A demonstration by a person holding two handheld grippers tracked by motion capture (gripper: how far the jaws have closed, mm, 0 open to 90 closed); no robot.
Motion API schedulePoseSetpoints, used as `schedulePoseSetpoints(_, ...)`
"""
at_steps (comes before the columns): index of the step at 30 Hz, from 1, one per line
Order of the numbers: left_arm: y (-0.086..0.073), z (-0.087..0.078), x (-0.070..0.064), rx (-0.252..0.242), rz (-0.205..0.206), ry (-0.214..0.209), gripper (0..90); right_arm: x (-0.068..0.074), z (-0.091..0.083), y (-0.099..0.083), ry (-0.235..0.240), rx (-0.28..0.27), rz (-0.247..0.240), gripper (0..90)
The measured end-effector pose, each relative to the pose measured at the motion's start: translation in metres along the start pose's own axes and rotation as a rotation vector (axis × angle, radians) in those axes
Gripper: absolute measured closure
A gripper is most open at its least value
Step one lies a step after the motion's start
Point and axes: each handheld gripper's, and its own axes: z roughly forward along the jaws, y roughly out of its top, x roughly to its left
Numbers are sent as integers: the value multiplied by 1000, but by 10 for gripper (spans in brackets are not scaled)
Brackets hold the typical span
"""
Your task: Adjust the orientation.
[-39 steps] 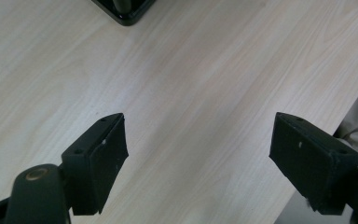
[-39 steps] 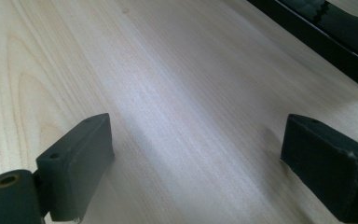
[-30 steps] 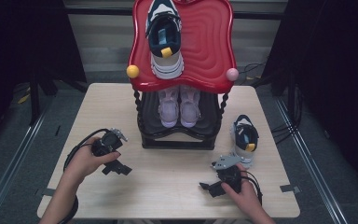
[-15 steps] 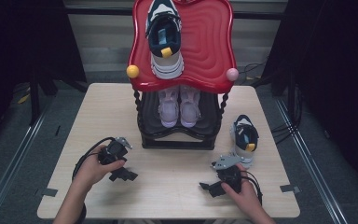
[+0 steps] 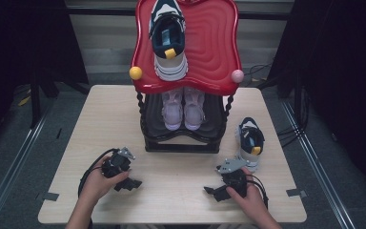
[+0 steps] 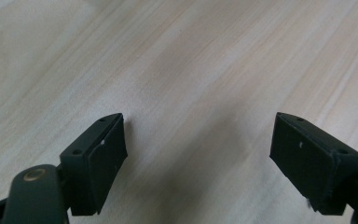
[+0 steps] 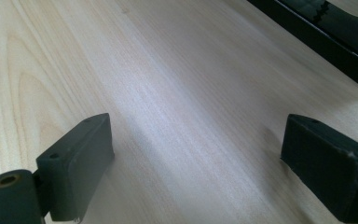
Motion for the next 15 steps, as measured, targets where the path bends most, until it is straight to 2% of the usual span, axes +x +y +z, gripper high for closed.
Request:
schedulePoseSetpoints(3, -4, 4, -2, -27, 11, 21, 157, 0, 0, 0, 0, 0, -2, 84)
schedulePoseSetpoints(8, -12, 8, -5, -110, 13, 58, 150, 0, 0, 0, -1, 2, 3, 84)
schedulePoseSetpoints(10, -15, 10, -7, -135, 49, 90, 149, 0, 0, 0, -4, 1, 2, 85)
schedulePoseSetpoints(15, -24, 14, -10, -217, 28, 108, 92, 0, -1, 0, 2, 2, -5, 85)
